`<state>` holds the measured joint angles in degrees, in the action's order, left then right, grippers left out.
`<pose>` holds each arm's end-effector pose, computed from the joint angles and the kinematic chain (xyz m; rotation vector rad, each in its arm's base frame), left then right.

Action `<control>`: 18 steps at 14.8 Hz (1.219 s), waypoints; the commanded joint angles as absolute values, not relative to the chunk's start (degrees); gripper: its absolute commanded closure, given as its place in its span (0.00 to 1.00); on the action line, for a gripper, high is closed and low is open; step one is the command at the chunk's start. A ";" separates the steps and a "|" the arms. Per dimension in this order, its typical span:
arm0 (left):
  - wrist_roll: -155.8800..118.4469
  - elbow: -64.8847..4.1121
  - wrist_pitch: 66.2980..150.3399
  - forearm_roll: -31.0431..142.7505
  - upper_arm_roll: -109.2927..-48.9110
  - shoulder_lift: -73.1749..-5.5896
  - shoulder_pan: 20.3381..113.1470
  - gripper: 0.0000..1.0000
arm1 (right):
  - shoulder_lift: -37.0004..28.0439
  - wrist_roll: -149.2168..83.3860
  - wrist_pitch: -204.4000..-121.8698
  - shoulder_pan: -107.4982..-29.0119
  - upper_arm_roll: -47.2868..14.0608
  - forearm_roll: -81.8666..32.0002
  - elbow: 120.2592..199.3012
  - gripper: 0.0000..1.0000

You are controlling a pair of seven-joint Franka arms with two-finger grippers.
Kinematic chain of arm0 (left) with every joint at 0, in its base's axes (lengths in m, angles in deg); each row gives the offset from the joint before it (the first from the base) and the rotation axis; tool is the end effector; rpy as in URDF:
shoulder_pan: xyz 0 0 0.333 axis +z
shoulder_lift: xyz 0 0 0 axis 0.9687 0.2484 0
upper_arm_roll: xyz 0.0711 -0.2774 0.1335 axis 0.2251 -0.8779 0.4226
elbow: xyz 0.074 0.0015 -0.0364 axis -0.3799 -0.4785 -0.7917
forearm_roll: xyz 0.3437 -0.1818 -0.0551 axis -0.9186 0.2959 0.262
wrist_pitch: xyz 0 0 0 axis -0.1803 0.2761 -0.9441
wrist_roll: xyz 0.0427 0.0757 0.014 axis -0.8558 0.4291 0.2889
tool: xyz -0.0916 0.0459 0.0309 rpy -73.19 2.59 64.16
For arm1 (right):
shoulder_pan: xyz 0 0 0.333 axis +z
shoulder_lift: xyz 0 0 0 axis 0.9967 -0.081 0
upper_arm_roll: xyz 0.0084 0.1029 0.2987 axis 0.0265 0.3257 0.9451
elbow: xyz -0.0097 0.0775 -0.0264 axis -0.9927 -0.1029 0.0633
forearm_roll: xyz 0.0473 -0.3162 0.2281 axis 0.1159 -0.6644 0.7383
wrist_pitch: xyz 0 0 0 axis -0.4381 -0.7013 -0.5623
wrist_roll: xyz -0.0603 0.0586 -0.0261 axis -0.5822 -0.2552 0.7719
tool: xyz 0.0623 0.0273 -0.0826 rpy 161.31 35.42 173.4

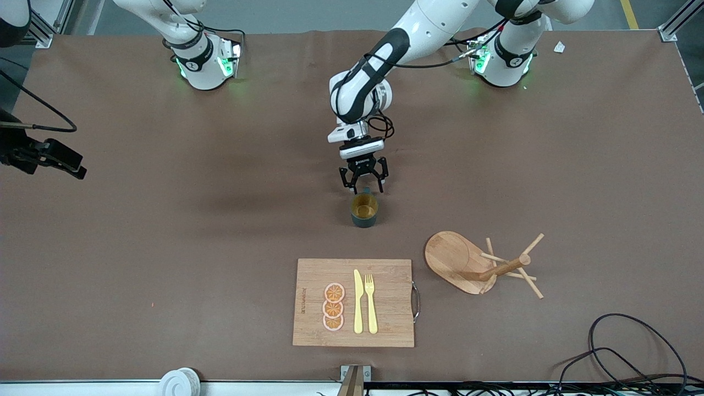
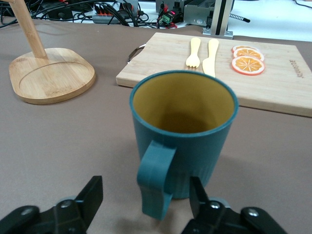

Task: Pass cup and hang on rack
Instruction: 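Grasp the teal mug rim with the left gripper and lift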

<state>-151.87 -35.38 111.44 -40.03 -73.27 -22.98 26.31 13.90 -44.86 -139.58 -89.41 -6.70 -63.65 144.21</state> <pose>0.3423 -0.5231 0.1302 -2.6573 -0.3576 -1.4131 0.5863 -0.0014 0.6325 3.1149 -0.1779 0.0964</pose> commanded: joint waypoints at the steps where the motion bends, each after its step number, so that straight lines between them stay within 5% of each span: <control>1: -151.75 -35.27 112.44 -41.20 -73.26 -24.13 26.84 0.38 | 15.11 -43.92 -140.76 -89.84 -6.24 -64.06 145.92 0.00; 3: -151.48 -33.51 113.06 -41.20 -73.26 -23.17 27.36 0.42 | 16.00 -43.92 -140.86 -89.92 -6.24 -64.06 146.45 0.01; 4: -151.40 -32.98 113.06 -41.20 -73.26 -22.56 27.36 0.45 | 16.08 -43.84 -140.77 -90.10 -6.24 -64.06 146.45 0.09; 6: -151.40 -32.98 113.06 -41.20 -73.26 -22.38 27.36 0.56 | 16.09 -43.49 -140.68 -90.10 -6.24 -64.24 146.36 0.48; 7: -151.48 -32.98 113.06 -41.12 -73.26 -22.38 27.36 0.65 | 16.09 -43.48 -140.77 -90.01 -6.24 -64.76 146.45 0.57; 8: -151.48 -32.98 113.06 -41.12 -73.26 -22.38 27.36 0.74 | 16.09 -43.48 -140.77 -90.01 -6.24 -64.77 146.36 0.56; 10: -151.22 -32.89 113.06 -40.59 -73.43 -22.55 27.28 0.95 | 16.00 -43.57 -141.03 -89.92 -6.24 -64.86 146.28 0.00; 18: -137.44 -19.90 113.15 -11.89 -74.93 -25.88 27.63 1.00 | 16.09 -43.48 -141.91 -89.92 -6.15 -64.86 146.27 0.00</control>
<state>-141.59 -22.87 113.01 -18.77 -74.80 -23.69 27.03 14.26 -44.02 -141.22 -89.41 -6.63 -64.13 144.29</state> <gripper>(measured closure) 0.797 0.000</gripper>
